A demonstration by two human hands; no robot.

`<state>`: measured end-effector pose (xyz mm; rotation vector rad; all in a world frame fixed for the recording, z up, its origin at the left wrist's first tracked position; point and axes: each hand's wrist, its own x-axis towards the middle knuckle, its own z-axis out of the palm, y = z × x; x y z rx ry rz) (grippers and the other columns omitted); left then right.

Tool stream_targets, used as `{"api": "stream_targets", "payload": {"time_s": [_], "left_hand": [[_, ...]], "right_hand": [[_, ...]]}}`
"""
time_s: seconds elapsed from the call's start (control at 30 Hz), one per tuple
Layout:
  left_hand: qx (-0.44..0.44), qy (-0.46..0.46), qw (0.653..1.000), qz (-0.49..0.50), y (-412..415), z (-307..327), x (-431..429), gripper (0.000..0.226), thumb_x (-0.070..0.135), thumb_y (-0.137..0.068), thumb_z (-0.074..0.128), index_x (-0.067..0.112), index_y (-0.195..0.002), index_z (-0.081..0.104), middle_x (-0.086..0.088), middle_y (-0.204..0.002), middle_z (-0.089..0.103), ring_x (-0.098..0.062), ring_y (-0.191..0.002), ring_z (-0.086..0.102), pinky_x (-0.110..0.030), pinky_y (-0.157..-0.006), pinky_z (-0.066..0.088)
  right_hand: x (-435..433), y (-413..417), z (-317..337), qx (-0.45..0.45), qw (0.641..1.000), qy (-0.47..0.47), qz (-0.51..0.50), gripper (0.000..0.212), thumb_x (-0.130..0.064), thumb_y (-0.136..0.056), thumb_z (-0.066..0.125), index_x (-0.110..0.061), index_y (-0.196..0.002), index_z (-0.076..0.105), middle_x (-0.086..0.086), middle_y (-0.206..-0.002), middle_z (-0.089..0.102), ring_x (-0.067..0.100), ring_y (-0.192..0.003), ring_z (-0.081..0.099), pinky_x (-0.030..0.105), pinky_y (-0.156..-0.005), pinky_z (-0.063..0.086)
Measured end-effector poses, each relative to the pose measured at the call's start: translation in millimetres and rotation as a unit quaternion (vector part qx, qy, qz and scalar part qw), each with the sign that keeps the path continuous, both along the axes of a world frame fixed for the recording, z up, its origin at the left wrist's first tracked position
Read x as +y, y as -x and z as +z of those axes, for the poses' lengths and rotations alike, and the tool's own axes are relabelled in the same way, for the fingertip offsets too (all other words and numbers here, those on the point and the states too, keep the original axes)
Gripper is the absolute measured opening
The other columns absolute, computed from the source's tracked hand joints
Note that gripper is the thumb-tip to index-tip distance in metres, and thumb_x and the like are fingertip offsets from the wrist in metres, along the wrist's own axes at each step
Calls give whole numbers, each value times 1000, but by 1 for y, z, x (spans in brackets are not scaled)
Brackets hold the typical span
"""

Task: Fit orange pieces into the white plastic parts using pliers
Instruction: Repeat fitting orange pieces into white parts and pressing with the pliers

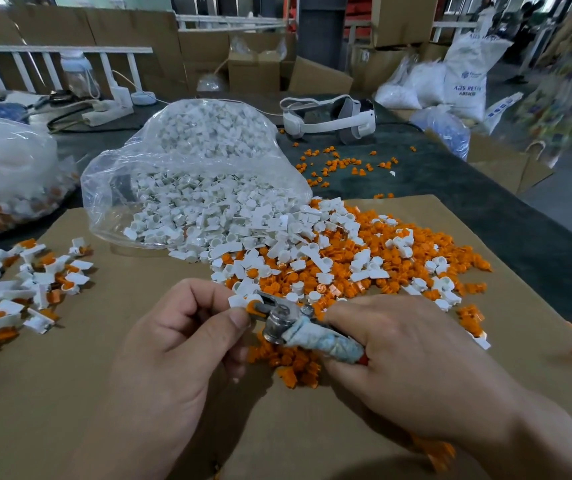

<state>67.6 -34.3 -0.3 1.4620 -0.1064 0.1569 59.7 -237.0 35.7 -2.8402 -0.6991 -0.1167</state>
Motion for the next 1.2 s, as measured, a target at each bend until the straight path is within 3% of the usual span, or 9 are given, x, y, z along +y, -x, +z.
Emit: {"api": "stream_targets", "payload": {"time_s": [0.07, 0.23, 0.33, 0.5, 0.63, 0.77, 0.9, 1.07, 1.2], "left_hand": [[-1, -8, 1000, -4, -1, -2, 2, 17, 20, -63, 86, 21, -67, 69, -6, -53, 59, -14, -45, 57, -19, -42, 47], [-8, -19, 1000, 2, -2, -5, 6, 6, 26, -69, 74, 25, -71, 69, -8, -53, 60, -16, -47, 58, -19, -43, 47], [-2, -40, 998, 43, -3, -6, 8, 12, 33, -65, 73, 23, -70, 67, -4, -52, 60, -12, -47, 58, -18, -43, 46], [65, -45, 996, 49, -5, -11, 10, 24, 10, -82, 69, 22, -61, 66, -1, -56, 67, -11, -43, 57, -25, -42, 45], [90, -69, 993, -17, -2, -11, 6, 21, 14, -73, 79, 24, -61, 66, -12, -77, 77, -27, -64, 73, -39, -63, 51], [107, -10, 992, -63, 0, -7, 3, 22, 27, -54, 83, 20, -73, 74, -17, -78, 75, -25, -64, 73, -28, -56, 56], [84, -2, 993, -86, -1, -6, 3, 55, 44, -41, 100, 26, -89, 79, -7, -80, 74, -23, -73, 73, -24, -61, 59], [52, -22, 995, -84, 5, -11, -1, 67, 55, -40, 97, 22, -95, 78, -20, -83, 70, -42, -77, 68, -65, -79, 57], [-3, -121, 990, -73, 10, -9, 0, 52, 61, -53, 86, 35, -97, 75, -6, -79, 73, -30, -76, 71, -43, -66, 61]], "right_hand": [[1, 0, -1, -4, 1000, 4, -7, 36, -58, -81, 24, -32, -83, 48, -13, -71, 48, 8, -69, 48, 21, -59, 36], [2, 0, -6, -13, 1000, 2, -20, 43, -60, -76, 17, -32, -82, 49, -14, -71, 49, 9, -69, 49, 21, -56, 37], [-1, -2, -9, -7, 999, -14, -33, 46, -64, -78, 20, -35, -90, 53, -17, -78, 53, 6, -77, 50, 22, -65, 43], [-6, -10, -13, -23, 997, 39, -66, 63, -78, -74, 18, -39, -115, 47, -18, -99, 54, 7, -90, 46, 28, -80, 43], [-4, -14, -20, -31, 993, 88, -66, 70, -78, -74, 21, -34, -121, 47, -12, -103, 53, 11, -93, 43, 32, -82, 39], [-3, -14, -20, -17, 993, 93, -73, 76, -79, -74, 18, -33, -129, 41, -11, -117, 49, 13, -105, 39, 34, -93, 34], [6, -7, -7, -63, 997, 6, -40, 53, -66, -86, 30, -28, -113, 57, -11, -105, 55, 13, -98, 47, 37, -87, 41], [25, 7, -3, -75, 993, -83, 39, 27, -29, -92, 41, -17, -91, 65, -4, -83, 63, 16, -77, 58, 40, -69, 51], [22, 8, 3, -23, 995, -83, 42, 30, -33, -95, 37, -20, -97, 64, -5, -87, 60, 13, -79, 54, 36, -71, 51]]}}
